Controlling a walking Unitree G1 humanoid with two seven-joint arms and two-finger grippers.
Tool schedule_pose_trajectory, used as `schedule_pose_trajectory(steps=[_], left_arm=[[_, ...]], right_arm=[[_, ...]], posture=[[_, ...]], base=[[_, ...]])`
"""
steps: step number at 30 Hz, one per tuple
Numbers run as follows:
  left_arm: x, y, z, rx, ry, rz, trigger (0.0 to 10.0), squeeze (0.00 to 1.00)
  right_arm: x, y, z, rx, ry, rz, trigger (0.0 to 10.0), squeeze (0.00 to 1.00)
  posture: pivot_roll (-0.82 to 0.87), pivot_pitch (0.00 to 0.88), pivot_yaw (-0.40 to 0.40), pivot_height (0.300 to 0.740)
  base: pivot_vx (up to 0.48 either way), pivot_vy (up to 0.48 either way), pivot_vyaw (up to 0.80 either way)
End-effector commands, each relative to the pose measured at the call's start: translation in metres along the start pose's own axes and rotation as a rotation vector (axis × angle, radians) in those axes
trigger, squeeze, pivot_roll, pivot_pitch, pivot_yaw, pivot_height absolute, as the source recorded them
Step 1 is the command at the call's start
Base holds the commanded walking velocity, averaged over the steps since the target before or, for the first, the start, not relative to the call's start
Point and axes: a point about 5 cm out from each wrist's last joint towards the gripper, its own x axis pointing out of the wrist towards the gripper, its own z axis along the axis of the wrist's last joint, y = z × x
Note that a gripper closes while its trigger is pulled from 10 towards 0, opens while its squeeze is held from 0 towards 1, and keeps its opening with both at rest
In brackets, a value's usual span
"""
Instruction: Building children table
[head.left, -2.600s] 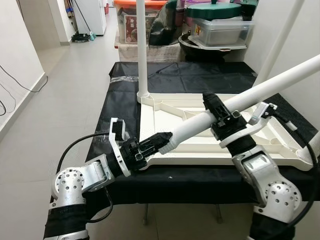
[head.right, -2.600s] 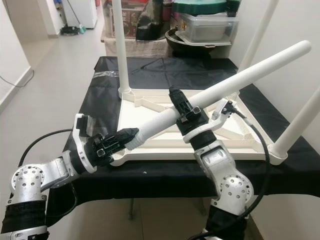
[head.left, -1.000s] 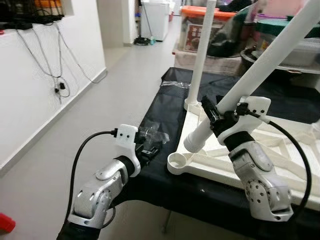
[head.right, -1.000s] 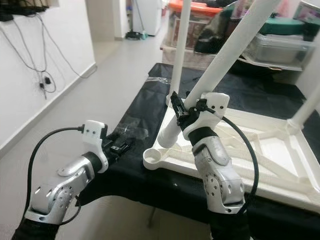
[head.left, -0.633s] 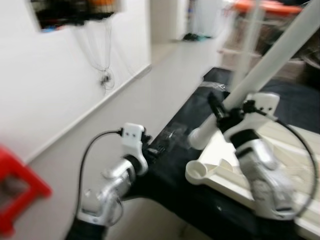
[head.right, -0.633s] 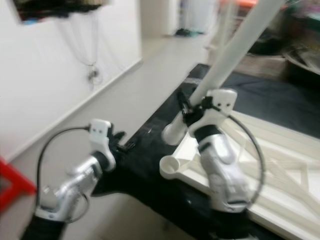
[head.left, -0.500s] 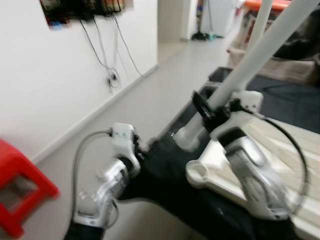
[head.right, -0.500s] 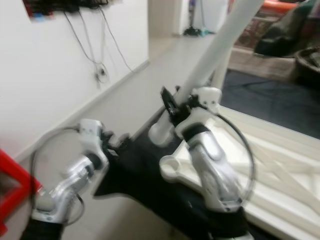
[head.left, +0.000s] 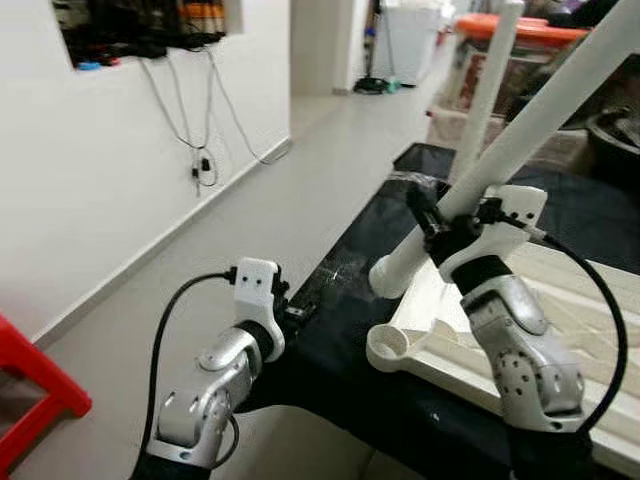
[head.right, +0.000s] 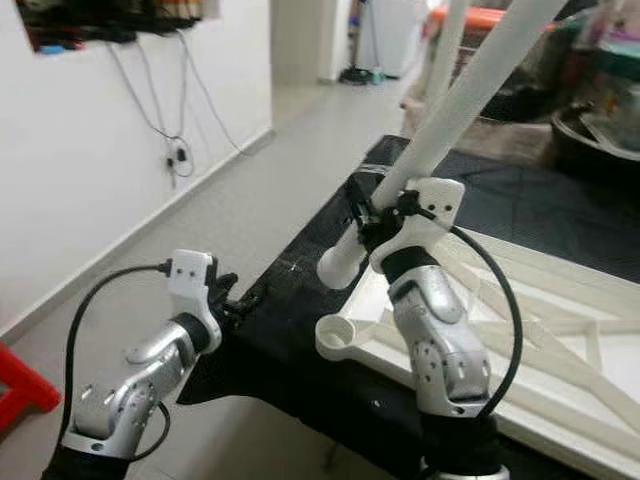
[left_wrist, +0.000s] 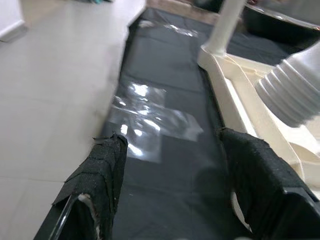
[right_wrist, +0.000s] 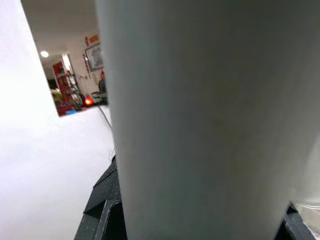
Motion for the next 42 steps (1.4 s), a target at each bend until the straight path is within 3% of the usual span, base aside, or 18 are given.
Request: schedule_pose_trajectory(steps=[1,6,17,20,28,30,32,33,35,39,42], left_arm=[[-0.011,-0.007,-0.011,0.018,0.063,-0.07,10.0,0.0],[-0.027,-0.023,-0.027,0.069,0.13,-0.168,10.0,0.0],[-0.041,-0.032,-0.028,0.106,0.142,-0.201,10.0,0.0],[-0.05,-0.034,-0.025,0.111,0.139,-0.204,10.0,0.0],[-0.057,-0.035,-0.02,0.127,0.127,-0.211,10.0,0.0],[-0.058,-0.035,-0.018,0.132,0.122,-0.21,10.0,0.0],[-0.06,-0.036,-0.016,0.135,0.112,-0.212,10.0,0.0],[-0.06,-0.036,-0.016,0.135,0.112,-0.212,10.0,0.0],[-0.063,-0.038,-0.015,0.14,0.112,-0.222,10.0,0.0],[-0.07,-0.042,-0.016,0.138,0.127,-0.234,10.0,0.0],[-0.072,-0.042,-0.016,0.138,0.133,-0.229,10.0,0.0]], right_arm=[[0.002,-0.004,-0.001,-0.019,0.022,0.026,10.0,0.0],[0.005,-0.016,-0.002,-0.047,0.061,0.054,10.0,0.0],[0.007,-0.03,0.001,-0.046,0.074,0.063,10.0,0.0],[0.009,-0.038,0.004,-0.038,0.08,0.096,10.0,0.0],[0.011,-0.048,0.012,-0.009,0.076,0.155,10.0,0.0],[0.01,-0.048,0.014,0.004,0.078,0.187,10.0,0.0],[0.007,-0.041,0.017,0.077,0.099,0.321,10.0,0.0],[0.007,-0.041,0.017,0.077,0.099,0.321,10.0,0.0],[0.002,-0.037,0.018,0.082,0.147,0.45,10.0,0.0],[-0.005,-0.044,0.019,0.153,0.216,0.611,10.0,0.0],[-0.007,-0.047,0.019,0.184,0.225,0.662,10.0,0.0]], posture=[[0.13,0.0,-0.082,0.74],[0.13,0.014,-0.082,0.74],[0.14,0.088,-0.07,0.74],[0.14,0.122,-0.069,0.74],[0.15,0.153,-0.072,0.74],[0.15,0.158,-0.073,0.74],[0.15,0.161,-0.074,0.74],[0.15,0.161,-0.074,0.74],[0.16,0.166,-0.076,0.74],[0.16,0.17,-0.081,0.74],[0.17,0.175,-0.081,0.74]], base=[[0.0,0.0,-0.8],[0.0,0.0,-0.8],[0.0,0.0,-0.8],[0.0,0.0,0.0],[0.0,0.0,0.0],[0.0,0.0,0.0],[0.0,0.0,0.0],[0.0,0.0,0.0],[0.0,0.0,0.0],[0.0,0.0,0.0],[0.0,0.0,0.0]])
